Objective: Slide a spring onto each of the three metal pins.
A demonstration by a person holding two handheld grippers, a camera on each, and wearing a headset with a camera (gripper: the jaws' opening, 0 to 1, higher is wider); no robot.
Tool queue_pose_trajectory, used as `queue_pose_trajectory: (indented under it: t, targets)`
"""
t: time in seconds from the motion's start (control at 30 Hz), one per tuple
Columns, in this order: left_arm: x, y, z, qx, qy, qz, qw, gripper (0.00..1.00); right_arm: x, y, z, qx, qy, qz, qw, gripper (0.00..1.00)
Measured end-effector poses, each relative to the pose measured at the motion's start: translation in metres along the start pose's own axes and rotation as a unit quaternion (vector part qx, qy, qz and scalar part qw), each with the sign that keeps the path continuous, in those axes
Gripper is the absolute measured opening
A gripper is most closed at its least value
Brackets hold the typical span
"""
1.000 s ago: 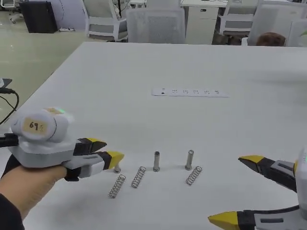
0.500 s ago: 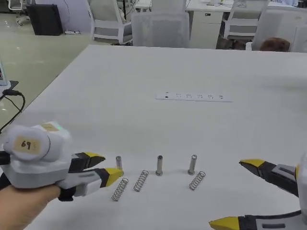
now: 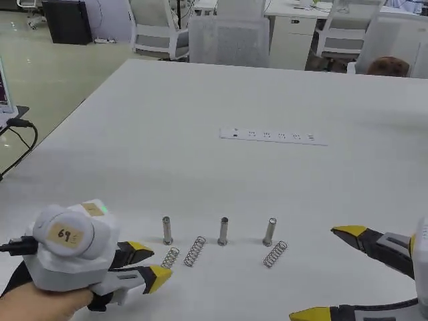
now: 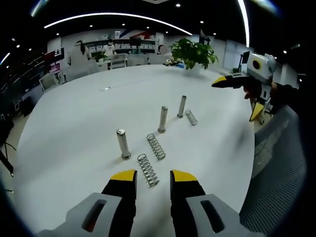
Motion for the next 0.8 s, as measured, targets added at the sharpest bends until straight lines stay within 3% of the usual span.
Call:
queue_pose_trajectory:
  t: [0.1,0.8]
  targets:
    - [-0.003,-0.001,0.005,0.006,-0.007,0.014,0.9999,0.20,0.000,0.003,-0.001,-0.002,0.002,0.004,1.0000,0.88]
    - [-0.011,-0.003,0.017,0.006,-0.014,0.005,0.9999,0.14,-0.002,0.002,0.001,-0.003,-0.004,0.007,1.0000,0.88]
Point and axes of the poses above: the centre of the closed fingertips' face, and the gripper's own axes: z roughly forward along the fingers, y roughly to its right, x roughly out of its top, the point moved 2 cm from there along -z, roughly backward along the fingers, and after that the axes turned 13 degrees about -y, right-handed, at the moved point
